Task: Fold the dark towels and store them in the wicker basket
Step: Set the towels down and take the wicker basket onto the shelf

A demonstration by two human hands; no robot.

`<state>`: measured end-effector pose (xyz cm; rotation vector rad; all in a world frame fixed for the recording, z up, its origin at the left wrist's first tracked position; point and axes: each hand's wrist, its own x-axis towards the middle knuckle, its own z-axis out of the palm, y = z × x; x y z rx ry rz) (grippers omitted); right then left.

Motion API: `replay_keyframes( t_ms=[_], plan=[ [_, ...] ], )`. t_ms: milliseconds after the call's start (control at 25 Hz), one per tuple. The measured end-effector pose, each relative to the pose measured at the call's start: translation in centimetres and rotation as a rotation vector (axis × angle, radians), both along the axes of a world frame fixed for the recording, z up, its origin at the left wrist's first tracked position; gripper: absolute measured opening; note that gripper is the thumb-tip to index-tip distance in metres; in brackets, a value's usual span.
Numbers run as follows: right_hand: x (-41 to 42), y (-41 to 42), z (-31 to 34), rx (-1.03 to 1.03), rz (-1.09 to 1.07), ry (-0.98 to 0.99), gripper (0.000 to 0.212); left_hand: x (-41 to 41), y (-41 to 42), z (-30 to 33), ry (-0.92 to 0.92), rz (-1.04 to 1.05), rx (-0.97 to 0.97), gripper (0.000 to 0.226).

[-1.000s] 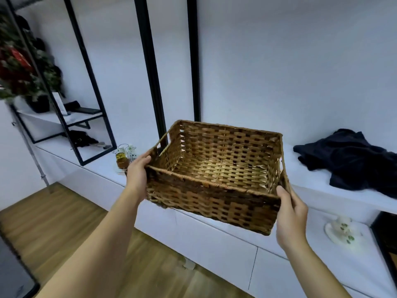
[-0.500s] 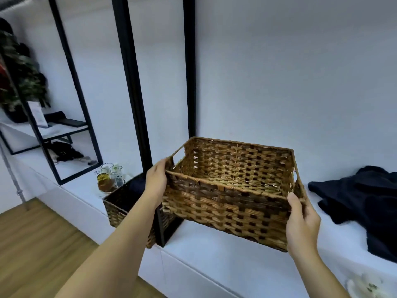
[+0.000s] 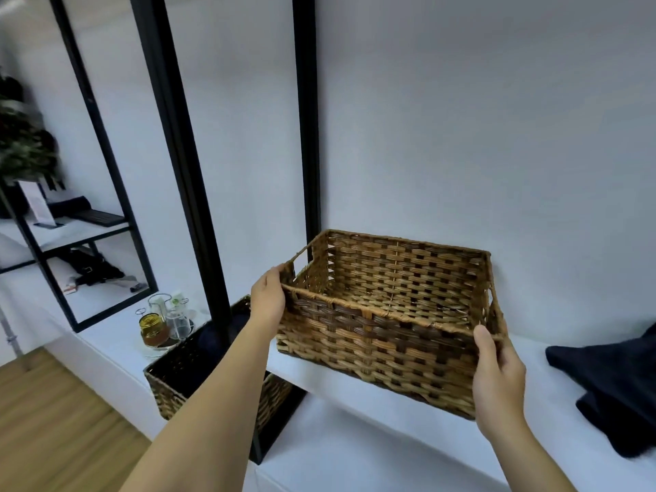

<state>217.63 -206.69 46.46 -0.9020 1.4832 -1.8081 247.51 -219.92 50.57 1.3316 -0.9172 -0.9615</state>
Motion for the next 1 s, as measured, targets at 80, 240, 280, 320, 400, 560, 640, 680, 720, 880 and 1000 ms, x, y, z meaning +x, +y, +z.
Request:
replay_keyframes(
  t_ms=[80,240,280,320,400,560,640,680,720,880,1000],
  plan=[
    [0.1,-1.3,0.0,0.001,-0.005,-0.003,0.041,0.1,-1.5,0.0,0.017,-0.004,-0.01,0.043],
    [1.6,-3.1,-0.5,-0.022,-0.015,0.009,0.038,0.8,-4.4,0.0,0.005,-0.016,0.008,0.043],
    [2.1,-3.4,-0.6,-0.038,-0.017,0.003,0.037,1.2,-5.2,0.0,-0.008,-0.013,0.014,0.044],
    [2.6,-3.6,-0.5,-0.052,-0.017,0.003,0.037,1.5,-5.9,0.1,-0.024,-0.006,0.029,0.045],
    [3.6,-4.1,-0.5,-0.064,0.002,0.025,0.039,2.4,-7.2,0.2,-0.043,0.034,0.055,0.045],
    [5.1,-5.2,-0.7,-0.083,-0.02,0.092,0.039,3.4,-8.5,0.2,-0.028,0.105,0.017,0.042],
    [5.2,-5.5,-0.9,-0.073,-0.039,0.112,0.039,3.2,-8.7,0.0,0.014,0.124,-0.021,0.043],
    [5.2,-5.5,-0.9,-0.068,-0.042,0.113,0.039,3.0,-8.7,-0.1,0.042,0.126,-0.041,0.043],
    [5.1,-5.5,-0.9,-0.061,-0.042,0.109,0.04,2.9,-8.8,-0.1,0.063,0.129,-0.053,0.043],
    [5.6,-5.1,-0.5,-0.026,-0.065,0.115,0.041,2.8,-8.9,-0.7,-0.008,0.168,-0.049,0.038],
    [5.1,-4.7,0.0,0.003,-0.042,0.168,0.046,1.9,-7.1,-1.0,-0.464,0.263,-0.357,0.037]
  ],
)
